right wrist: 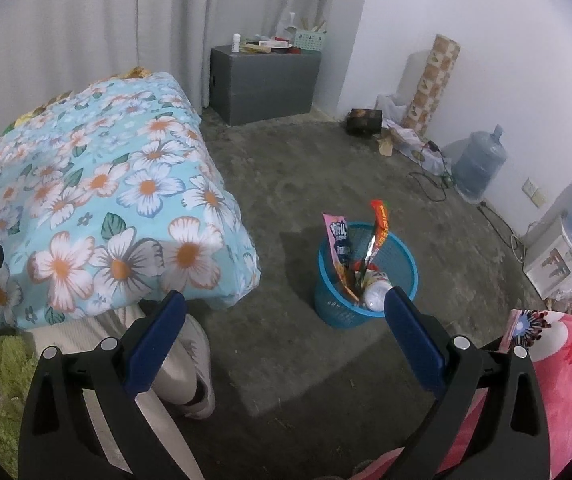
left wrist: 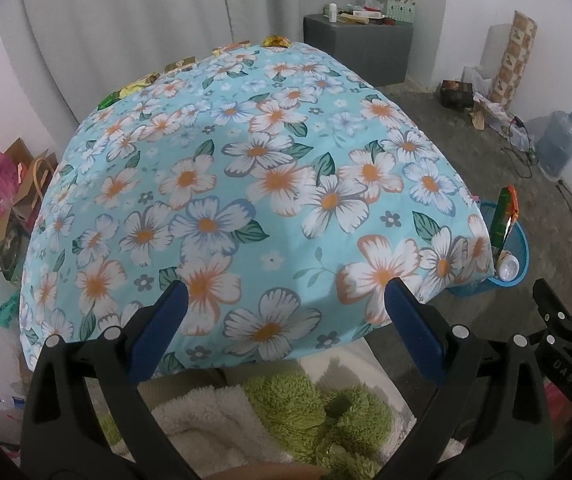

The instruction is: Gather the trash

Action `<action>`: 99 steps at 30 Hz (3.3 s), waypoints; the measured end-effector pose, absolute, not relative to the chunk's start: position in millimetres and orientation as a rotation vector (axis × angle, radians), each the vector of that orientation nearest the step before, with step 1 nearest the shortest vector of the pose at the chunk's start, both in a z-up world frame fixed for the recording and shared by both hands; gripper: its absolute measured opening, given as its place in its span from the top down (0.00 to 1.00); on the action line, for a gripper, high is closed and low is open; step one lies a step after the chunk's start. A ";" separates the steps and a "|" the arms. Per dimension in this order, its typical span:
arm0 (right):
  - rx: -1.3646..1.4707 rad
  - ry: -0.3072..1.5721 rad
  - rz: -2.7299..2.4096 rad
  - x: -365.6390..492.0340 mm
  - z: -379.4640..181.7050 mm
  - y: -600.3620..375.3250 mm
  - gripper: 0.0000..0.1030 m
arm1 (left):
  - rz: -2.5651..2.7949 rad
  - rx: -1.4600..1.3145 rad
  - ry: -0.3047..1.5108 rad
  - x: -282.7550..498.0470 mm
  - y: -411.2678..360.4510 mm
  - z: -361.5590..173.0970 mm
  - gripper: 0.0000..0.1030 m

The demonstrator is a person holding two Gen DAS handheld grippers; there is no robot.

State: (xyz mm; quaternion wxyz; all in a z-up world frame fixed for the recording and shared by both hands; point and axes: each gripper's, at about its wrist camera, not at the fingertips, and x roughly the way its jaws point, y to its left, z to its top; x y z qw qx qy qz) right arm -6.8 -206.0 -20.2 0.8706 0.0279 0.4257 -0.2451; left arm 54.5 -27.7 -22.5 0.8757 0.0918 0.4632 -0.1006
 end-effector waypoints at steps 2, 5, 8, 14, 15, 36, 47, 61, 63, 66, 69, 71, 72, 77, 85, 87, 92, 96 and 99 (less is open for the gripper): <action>0.058 0.890 -0.511 -6.9 -20.2 -205.4 0.06 | -0.211 0.197 0.965 53.8 -28.7 -22.8 0.09; 0.059 0.890 -0.512 -7.0 -20.9 -205.1 0.06 | -0.212 0.203 0.960 53.0 -29.6 -22.6 0.09; 0.057 0.890 -0.512 -6.9 -20.4 -205.5 0.06 | -0.216 0.208 0.954 52.1 -30.2 -21.2 0.09; 0.060 0.887 -0.518 -7.7 -21.4 -205.4 0.06 | -0.226 0.219 0.946 48.9 -32.6 -19.6 0.09; 0.060 0.887 -0.517 -7.9 -20.9 -205.8 0.06 | -0.228 0.221 0.945 48.9 -33.0 -19.3 0.09; 0.066 0.887 -0.531 -11.1 -19.2 -211.7 0.06 | -0.242 0.226 0.943 49.1 -36.3 -18.0 0.09; 0.093 0.873 -0.581 -17.1 -12.2 -223.8 0.06 | -0.232 0.216 0.937 50.6 -33.7 -14.6 0.09; 0.108 0.867 -0.577 -18.6 -9.7 -223.8 0.06 | -0.208 0.198 0.947 51.5 -30.3 -14.4 0.09; 0.108 0.867 -0.577 -18.6 -9.8 -223.7 0.06 | -0.207 0.197 0.949 51.4 -30.5 -14.8 0.09; 0.108 0.868 -0.577 -18.6 -9.8 -223.7 0.06 | -0.206 0.197 0.951 51.0 -30.1 -15.2 0.09; 0.107 0.867 -0.577 -18.7 -9.7 -223.3 0.06 | -0.206 0.196 0.950 51.2 -30.2 -15.0 0.09; 0.108 0.867 -0.578 -18.9 -9.7 -223.2 0.06 | -0.206 0.196 0.950 51.1 -29.8 -15.3 0.09; 0.109 0.867 -0.578 -18.5 -9.6 -223.1 0.06 | -0.206 0.195 0.950 51.3 -29.7 -15.4 0.09; 0.106 0.866 -0.576 -18.0 -9.0 -222.8 0.06 | -0.206 0.195 0.952 51.5 -29.0 -15.7 0.09; 0.103 0.865 -0.571 -14.9 -8.5 -219.1 0.06 | -0.207 0.196 0.951 51.8 -28.2 -16.2 0.09; 0.104 0.864 -0.571 -14.8 -8.4 -218.7 0.06 | -0.208 0.197 0.952 52.2 -27.9 -16.4 0.09; 0.103 0.865 -0.570 -13.2 -7.8 -216.6 0.06 | -0.208 0.196 0.952 52.2 -27.6 -16.2 0.09; 0.104 0.864 -0.571 -13.8 -7.8 -217.2 0.06 | -0.207 0.196 0.951 52.1 -27.4 -16.4 0.09; 0.104 0.864 -0.570 -13.5 -7.3 -217.7 0.06 | -0.208 0.196 0.952 52.5 -27.1 -16.5 0.09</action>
